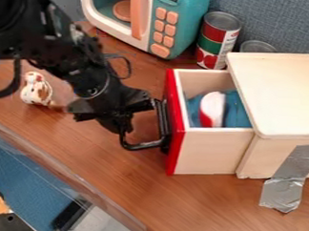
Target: Open the drawer
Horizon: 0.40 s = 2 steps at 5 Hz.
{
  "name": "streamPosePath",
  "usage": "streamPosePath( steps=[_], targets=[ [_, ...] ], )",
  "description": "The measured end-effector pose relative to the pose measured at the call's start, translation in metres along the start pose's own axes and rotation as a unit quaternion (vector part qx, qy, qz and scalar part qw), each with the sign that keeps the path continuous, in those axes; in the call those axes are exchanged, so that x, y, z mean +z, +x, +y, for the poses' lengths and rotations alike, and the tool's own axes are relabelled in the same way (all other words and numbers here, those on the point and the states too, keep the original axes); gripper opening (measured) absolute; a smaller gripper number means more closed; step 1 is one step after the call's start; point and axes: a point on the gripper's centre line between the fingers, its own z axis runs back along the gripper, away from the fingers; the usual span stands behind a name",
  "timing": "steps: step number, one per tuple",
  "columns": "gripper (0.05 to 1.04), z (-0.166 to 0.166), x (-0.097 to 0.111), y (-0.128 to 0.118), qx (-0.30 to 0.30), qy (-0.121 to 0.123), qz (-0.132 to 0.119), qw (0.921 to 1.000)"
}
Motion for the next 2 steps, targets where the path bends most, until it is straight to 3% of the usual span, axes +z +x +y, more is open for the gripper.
streamPosePath(
  steps=[2],
  targets=[
    [0.114,0.0097,0.0073,0.0002,-0.007,0.001,-0.001,1.0000]
  ],
)
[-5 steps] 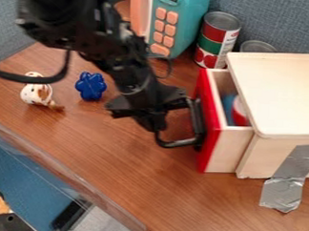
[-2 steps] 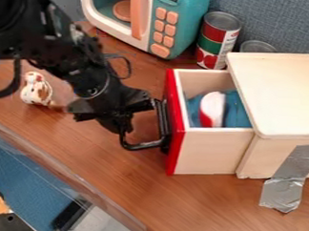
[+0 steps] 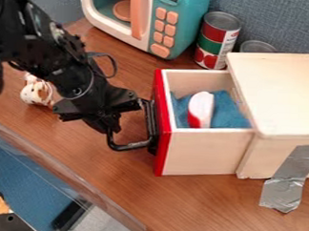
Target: Open the drawer
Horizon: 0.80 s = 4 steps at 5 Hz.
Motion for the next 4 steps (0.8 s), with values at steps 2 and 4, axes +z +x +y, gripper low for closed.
streamPosePath(
  steps=[2,4],
  targets=[
    [0.155,0.010,0.003,-0.001,-0.014,0.005,0.022,0.9997],
    [0.688,-0.022,0.032,0.013,-0.051,-0.034,0.053,0.9967]
  ],
)
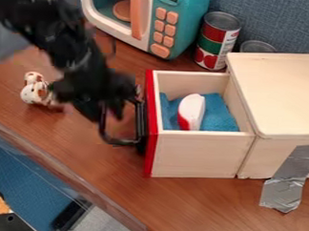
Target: Open the drawer
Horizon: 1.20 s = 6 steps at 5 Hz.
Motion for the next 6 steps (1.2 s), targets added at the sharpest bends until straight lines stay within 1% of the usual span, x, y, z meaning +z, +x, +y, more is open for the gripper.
streamPosePath(
  steps=[1,2,3,4,5,6],
  targets=[
    [0.961,-0.027,0.030,0.020,-0.030,-0.037,0.015,0.9988],
    [1.004,-0.050,0.043,0.033,-0.065,-0.038,0.040,0.9964],
    [0.999,-0.073,0.048,0.046,-0.098,-0.050,0.059,0.9921],
    [0.999,-0.100,0.040,0.054,-0.160,-0.058,0.116,0.9787],
    [0.999,-0.116,0.015,0.060,-0.212,-0.039,0.246,0.9451],
    [0.999,-0.117,0.018,0.061,-0.216,-0.039,0.247,0.9437]
  ],
)
